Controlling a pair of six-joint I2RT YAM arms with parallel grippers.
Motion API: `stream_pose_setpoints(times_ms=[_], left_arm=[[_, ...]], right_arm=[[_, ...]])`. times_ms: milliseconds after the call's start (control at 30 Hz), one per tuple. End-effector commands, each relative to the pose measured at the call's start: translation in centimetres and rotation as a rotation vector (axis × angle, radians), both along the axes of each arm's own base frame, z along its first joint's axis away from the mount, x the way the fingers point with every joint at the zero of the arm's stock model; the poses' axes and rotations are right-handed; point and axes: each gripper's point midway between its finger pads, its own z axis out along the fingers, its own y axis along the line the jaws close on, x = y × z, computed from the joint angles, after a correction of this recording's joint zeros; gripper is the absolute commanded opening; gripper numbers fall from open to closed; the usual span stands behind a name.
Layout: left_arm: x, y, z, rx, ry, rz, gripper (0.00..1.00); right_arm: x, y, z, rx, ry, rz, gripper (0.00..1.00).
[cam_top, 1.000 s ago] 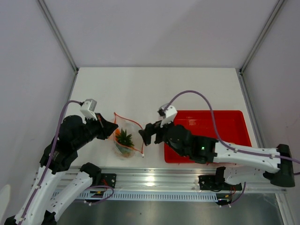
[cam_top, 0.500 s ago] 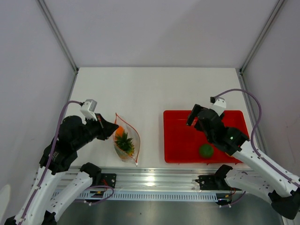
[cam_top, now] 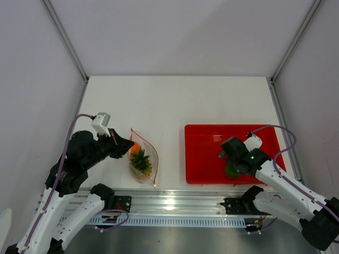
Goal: Place the food in the zip-top bag and seal the zipper
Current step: Pick up the fake fruit from the bin.
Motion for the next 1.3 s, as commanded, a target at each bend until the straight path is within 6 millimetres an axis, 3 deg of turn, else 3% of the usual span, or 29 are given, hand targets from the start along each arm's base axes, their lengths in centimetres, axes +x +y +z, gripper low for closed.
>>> stream_pose_setpoints(times_ms=[0,167,467,567,667,733,867,967,1067,1133,1267], left_arm=[[-0.1,-0.5,0.6,-0.010,-0.035,-0.037,0.01],[-0.2,-0.5,0.4,-0.008,-0.033,-0.037,0.00],[-0.2,-0.5,0.1,-0.006,-0.023,-0.038,0.00],[-0.2,-0.6,0.0,-0.009,-0.023,-0.040,0.01],[-0.2,-0.6,-0.1,-0.006,-0.018,-0.040,0.01],[-0.2,-0.5,0.0,-0.008,-0.021,-0.037,0.00],[-0.1,-0.6,0.0,-0.008,-0.020,-0.038,0.01],[-0.1,-0.6,-0.1,-0.006,-0.018,-0.040,0.01],[-0.2,-0.6,0.0,-0.008,-0.022,-0.040,0.01],[-0.2,-0.6,0.0,-0.009,-0.021,-0.040,0.01],[-0.3,-0.5,-0.1,-0.007,-0.017,-0.040,0.01]], right_arm=[[-0.9,-1.9,-0.5,-0.006,-0.003,-0.148,0.91],[-1.5,-3.5,-0.5,-0.067,0.011,-0.222,0.90],[-2.0,-1.5,-3.3,0.008,0.070,-0.146,0.86],[-2.1,-1.4,-3.6,0.011,0.074,-0.132,0.72],[-2.0,-1.4,-3.4,0.013,0.062,-0.126,0.71],[-1.9,-1.3,-3.3,0.017,0.056,-0.115,0.65],[-1.4,-0.9,-2.8,0.022,0.037,-0.079,0.37],[-0.6,-0.6,-1.4,0.015,-0.001,-0.042,0.12],[0.5,0.5,0.7,0.029,-0.050,0.041,0.00],[1.7,2.3,2.5,0.051,-0.114,0.171,0.00],[2.6,8.0,6.9,0.214,-0.278,0.494,0.00]])
